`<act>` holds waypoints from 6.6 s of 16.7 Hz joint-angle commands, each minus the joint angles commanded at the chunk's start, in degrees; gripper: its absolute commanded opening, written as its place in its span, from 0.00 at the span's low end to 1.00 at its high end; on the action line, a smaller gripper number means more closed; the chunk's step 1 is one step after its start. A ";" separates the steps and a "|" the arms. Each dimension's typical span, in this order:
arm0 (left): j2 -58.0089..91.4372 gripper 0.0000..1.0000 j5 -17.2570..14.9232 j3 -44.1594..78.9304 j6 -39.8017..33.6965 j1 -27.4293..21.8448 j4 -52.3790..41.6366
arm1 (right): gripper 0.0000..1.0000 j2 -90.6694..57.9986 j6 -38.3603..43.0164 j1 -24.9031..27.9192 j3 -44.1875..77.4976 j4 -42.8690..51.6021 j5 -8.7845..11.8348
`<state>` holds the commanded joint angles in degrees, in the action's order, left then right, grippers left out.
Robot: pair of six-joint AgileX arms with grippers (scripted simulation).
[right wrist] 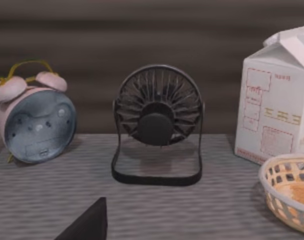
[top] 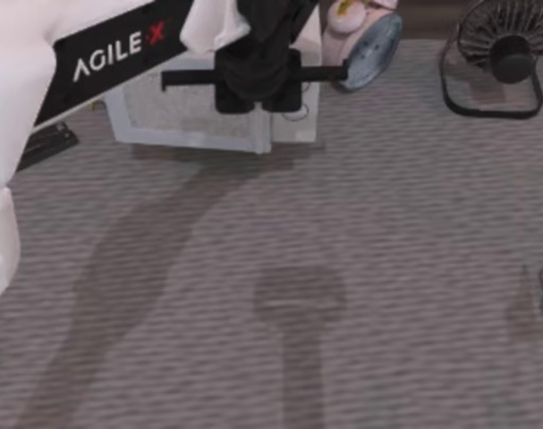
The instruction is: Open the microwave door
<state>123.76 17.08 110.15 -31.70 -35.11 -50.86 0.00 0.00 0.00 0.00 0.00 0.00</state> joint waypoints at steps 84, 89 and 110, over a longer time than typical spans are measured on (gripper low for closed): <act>-15.89 0.00 -9.12 -23.60 18.08 2.28 11.67 | 1.00 0.00 0.00 0.00 0.00 0.00 0.00; -15.89 0.00 -9.12 -23.60 18.08 2.28 11.67 | 1.00 0.00 0.00 0.00 0.00 0.00 0.00; -18.02 0.00 -11.22 -26.88 21.48 2.98 12.60 | 1.00 0.00 0.00 0.00 0.00 0.00 0.00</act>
<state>105.75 5.86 83.27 -10.22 -32.13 -38.25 0.00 0.00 0.00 0.00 0.00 0.00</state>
